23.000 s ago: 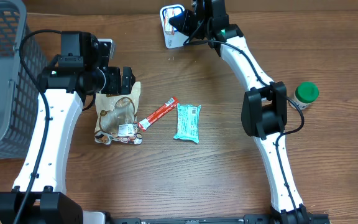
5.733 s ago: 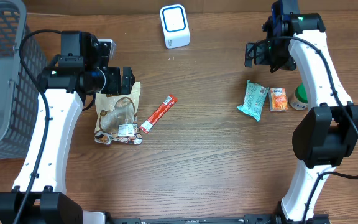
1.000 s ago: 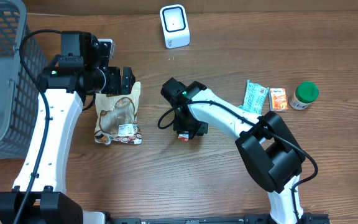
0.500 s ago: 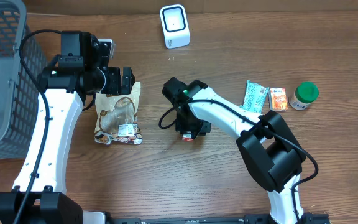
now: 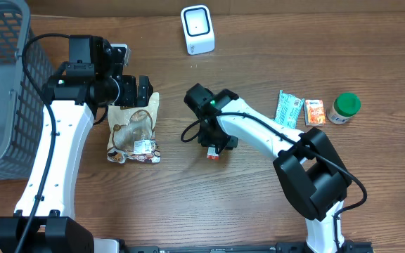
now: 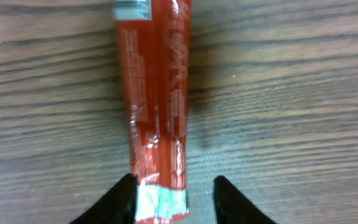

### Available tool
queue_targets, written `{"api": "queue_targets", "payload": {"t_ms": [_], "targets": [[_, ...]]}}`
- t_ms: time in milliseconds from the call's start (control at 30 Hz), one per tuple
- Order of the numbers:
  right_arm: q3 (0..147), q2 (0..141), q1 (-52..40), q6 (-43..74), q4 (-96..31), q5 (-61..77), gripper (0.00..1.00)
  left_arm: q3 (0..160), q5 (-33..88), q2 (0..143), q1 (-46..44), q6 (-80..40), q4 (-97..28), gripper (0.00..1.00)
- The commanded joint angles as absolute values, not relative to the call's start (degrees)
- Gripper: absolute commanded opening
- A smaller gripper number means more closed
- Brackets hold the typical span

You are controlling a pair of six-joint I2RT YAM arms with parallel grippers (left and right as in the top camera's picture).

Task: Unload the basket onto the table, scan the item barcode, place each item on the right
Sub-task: 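Lift the red snack stick and rotate it in the right gripper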

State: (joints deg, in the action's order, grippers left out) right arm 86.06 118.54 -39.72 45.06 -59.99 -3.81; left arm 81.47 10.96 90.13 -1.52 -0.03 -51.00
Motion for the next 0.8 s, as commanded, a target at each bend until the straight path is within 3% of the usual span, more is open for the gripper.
{"api": "queue_targets", "payload": {"t_ms": [0,367,767], "targets": [[83.0,116.9,-39.4,46.8,-58.4,-4.2,0.38,81.9,11.4,90.6,-1.5,-0.6,-50.8,1.0],[81.4,116.9,-39.4,44.6,-55.9,-4.5,0.3,81.9,11.4,90.6,-1.5,-0.6,-50.8,1.0],[88.9,113.2,-39.8,38.9,-61.3,-2.9,0.37,81.9,11.4,90.6,-1.5,-0.6,-50.8,1.0]]}}
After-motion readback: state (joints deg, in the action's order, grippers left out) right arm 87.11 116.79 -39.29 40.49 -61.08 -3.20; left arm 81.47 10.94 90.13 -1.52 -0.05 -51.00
